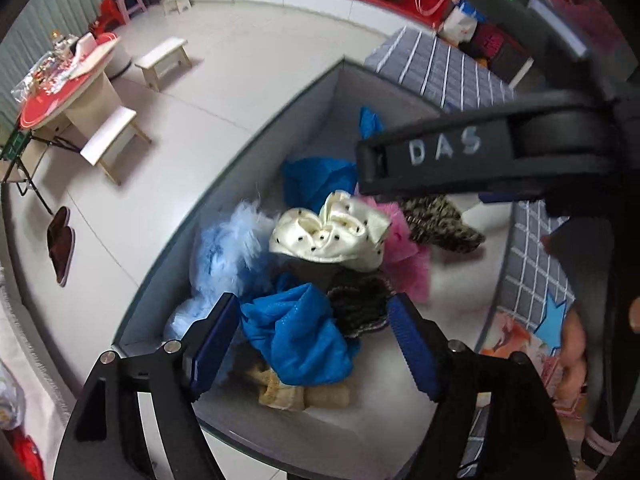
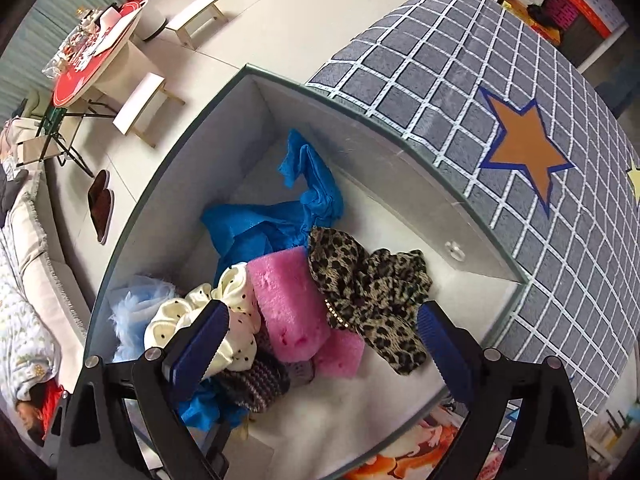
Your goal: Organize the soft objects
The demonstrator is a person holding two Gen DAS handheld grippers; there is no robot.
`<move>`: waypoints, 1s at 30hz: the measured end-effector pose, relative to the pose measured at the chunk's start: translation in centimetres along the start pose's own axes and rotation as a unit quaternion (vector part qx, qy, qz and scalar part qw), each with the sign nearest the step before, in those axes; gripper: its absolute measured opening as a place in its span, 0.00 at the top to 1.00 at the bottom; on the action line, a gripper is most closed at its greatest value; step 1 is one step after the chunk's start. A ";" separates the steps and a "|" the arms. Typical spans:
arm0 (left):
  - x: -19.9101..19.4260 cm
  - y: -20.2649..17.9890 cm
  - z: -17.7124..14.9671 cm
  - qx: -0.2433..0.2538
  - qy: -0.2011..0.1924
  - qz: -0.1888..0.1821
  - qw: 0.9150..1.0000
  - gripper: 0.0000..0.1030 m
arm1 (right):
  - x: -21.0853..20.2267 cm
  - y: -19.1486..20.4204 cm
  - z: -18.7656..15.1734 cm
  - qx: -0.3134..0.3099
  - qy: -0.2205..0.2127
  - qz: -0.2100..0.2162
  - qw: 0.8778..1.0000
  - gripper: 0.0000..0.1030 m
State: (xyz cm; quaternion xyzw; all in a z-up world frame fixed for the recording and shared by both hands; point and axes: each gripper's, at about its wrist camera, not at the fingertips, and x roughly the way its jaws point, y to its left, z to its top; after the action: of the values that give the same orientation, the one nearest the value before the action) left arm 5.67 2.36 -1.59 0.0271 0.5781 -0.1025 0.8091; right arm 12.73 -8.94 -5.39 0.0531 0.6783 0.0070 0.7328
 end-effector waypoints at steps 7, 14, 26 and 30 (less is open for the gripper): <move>-3.0 0.8 -0.6 -0.047 -0.035 -0.018 0.998 0.21 | -0.9 -0.7 -1.2 0.026 -0.002 -0.025 0.999 0.01; -5.6 -0.2 -2.6 -0.048 -0.053 0.007 0.997 0.21 | -1.7 0.8 -1.4 0.039 -0.012 -0.011 0.999 0.01; -7.9 -1.9 -4.5 -0.015 -0.064 0.046 0.997 0.19 | -3.3 2.2 -4.0 0.013 -0.013 0.026 0.999 0.01; -7.2 -1.8 -4.3 -0.049 -0.016 0.046 0.998 0.17 | -4.1 2.5 -4.4 -0.004 -0.027 0.005 1.000 0.01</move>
State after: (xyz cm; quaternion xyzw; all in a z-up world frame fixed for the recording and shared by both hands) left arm -0.86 2.24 3.88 0.0124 0.5676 -0.0366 0.8224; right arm 8.18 -6.51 -1.44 0.0532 0.6577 0.0120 0.7513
